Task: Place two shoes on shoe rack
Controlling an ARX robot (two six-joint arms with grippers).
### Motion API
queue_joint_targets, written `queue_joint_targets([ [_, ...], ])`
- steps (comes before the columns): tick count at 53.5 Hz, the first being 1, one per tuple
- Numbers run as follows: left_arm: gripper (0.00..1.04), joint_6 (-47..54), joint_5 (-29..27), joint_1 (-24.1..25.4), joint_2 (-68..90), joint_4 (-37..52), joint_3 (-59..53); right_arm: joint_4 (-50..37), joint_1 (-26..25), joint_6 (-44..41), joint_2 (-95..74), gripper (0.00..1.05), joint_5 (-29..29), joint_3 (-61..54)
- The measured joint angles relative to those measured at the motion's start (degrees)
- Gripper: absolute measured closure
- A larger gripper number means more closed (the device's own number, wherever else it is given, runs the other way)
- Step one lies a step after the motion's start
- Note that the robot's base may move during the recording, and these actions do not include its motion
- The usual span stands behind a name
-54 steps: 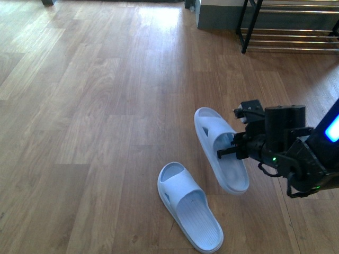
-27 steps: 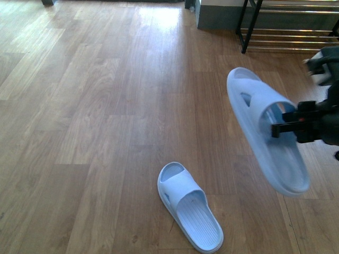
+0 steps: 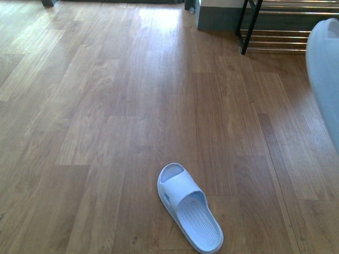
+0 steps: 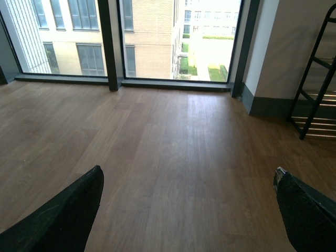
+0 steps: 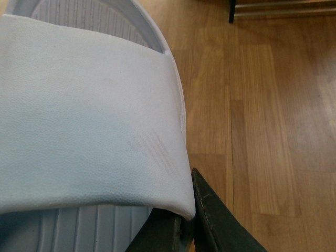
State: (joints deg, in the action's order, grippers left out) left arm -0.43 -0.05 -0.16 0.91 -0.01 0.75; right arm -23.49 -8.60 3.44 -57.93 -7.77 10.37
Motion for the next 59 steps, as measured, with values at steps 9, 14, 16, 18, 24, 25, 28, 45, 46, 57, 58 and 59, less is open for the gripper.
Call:
queue_joint_targets([
  [9, 0.09, 0.00, 0.02, 0.00, 0.00, -0.02, 0.00, 0.02, -0.15, 0.24, 0.66, 1.03, 0.02, 0.02],
  [14, 0.09, 0.00, 0.02, 0.00, 0.00, -0.02, 0.00, 0.02, -0.15, 0.28, 0.68, 1.03, 0.02, 0.04],
  [16, 0.09, 0.00, 0.02, 0.00, 0.00, -0.02, 0.00, 0.02, -0.15, 0.28, 0.68, 1.03, 0.02, 0.04],
  [18, 0.09, 0.00, 0.02, 0.00, 0.00, 0.00, 0.00, 0.02, -0.15, 0.28, 0.66, 1.03, 0.04, 0.02],
  [24, 0.09, 0.00, -0.13, 0.00, 0.00, -0.02, 0.00, 0.02, -0.15, 0.28, 0.68, 1.03, -0.37, 0.02],
  [25, 0.09, 0.00, -0.13, 0.00, 0.00, 0.00, 0.00, 0.02, -0.13, 0.28, 0.68, 1.03, -0.46, 0.02],
  [28, 0.09, 0.00, -0.11, 0.00, 0.00, 0.00, 0.00, 0.02, -0.15, 0.28, 0.66, 1.03, -0.33, 0.02],
  [45, 0.09, 0.00, -0.04, 0.02, 0.00, -0.04, 0.00, 0.04, -0.15, 0.35, 0.68, 1.03, -0.24, 0.00],
  [46, 0.09, 0.00, -0.04, 0.02, 0.00, -0.04, 0.00, 0.04, -0.15, 0.37, 0.68, 1.03, -0.22, 0.00],
  [57, 0.09, 0.02, 0.20, 0.02, 0.00, 0.00, 0.02, 0.04, -0.44, 0.46, 0.68, 1.03, 0.04, 0.00],
  [58, 0.09, 0.02, 0.20, 0.02, 0.00, 0.00, 0.02, 0.04, -0.44, 0.46, 0.68, 1.03, 0.04, 0.00],
  [59, 0.09, 0.02, 0.20, 0.02, 0.00, 0.00, 0.02, 0.04, -0.44, 0.46, 0.68, 1.03, 0.07, 0.00],
])
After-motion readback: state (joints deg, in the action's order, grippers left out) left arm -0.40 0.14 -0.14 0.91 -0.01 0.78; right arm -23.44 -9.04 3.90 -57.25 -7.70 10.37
